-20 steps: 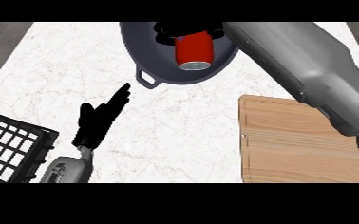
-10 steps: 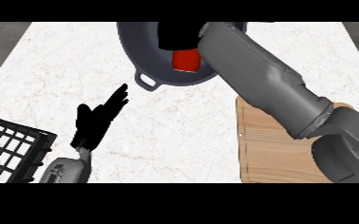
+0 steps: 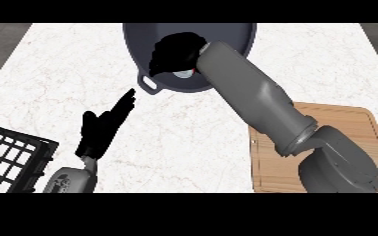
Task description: Pick the can from the cutting board and place it in the pot
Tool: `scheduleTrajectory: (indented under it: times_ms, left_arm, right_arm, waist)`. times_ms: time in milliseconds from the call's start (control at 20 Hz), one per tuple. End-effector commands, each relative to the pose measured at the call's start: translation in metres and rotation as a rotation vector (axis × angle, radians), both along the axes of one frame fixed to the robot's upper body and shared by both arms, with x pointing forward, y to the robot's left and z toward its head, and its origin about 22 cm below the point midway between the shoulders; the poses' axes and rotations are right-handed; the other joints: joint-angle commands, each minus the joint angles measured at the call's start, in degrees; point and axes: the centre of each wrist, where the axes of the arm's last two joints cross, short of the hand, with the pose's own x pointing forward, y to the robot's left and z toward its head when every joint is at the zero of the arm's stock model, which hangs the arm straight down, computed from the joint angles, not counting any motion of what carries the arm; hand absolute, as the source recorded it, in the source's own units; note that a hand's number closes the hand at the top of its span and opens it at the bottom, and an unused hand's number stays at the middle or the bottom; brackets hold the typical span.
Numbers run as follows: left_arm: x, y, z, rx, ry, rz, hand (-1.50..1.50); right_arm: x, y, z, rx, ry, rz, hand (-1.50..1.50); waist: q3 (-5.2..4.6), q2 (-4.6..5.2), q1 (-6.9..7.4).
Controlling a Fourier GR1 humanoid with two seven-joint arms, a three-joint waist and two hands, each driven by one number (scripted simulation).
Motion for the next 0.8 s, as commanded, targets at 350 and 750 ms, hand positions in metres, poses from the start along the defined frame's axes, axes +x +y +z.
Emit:
scheduleTrajectory:
  times_ms: [350,750]
  left_arm:
    - [-0.005,0.01,-0.008,0.006,0.042,0.011,0.0]
    - [-0.002,-0.004,-0.013,-0.01,0.023,-0.021,0.0]
  right_arm:
    - [0.01,0.009,0.062,0.573,0.556,-0.047,-1.5]
    - [0.034,-0.048,0.14,0.699,0.694,-0.093,-1.5]
  waist:
    - [-0.11,-0.18,-0.03]
    - [-0.21,0.73,1.17]
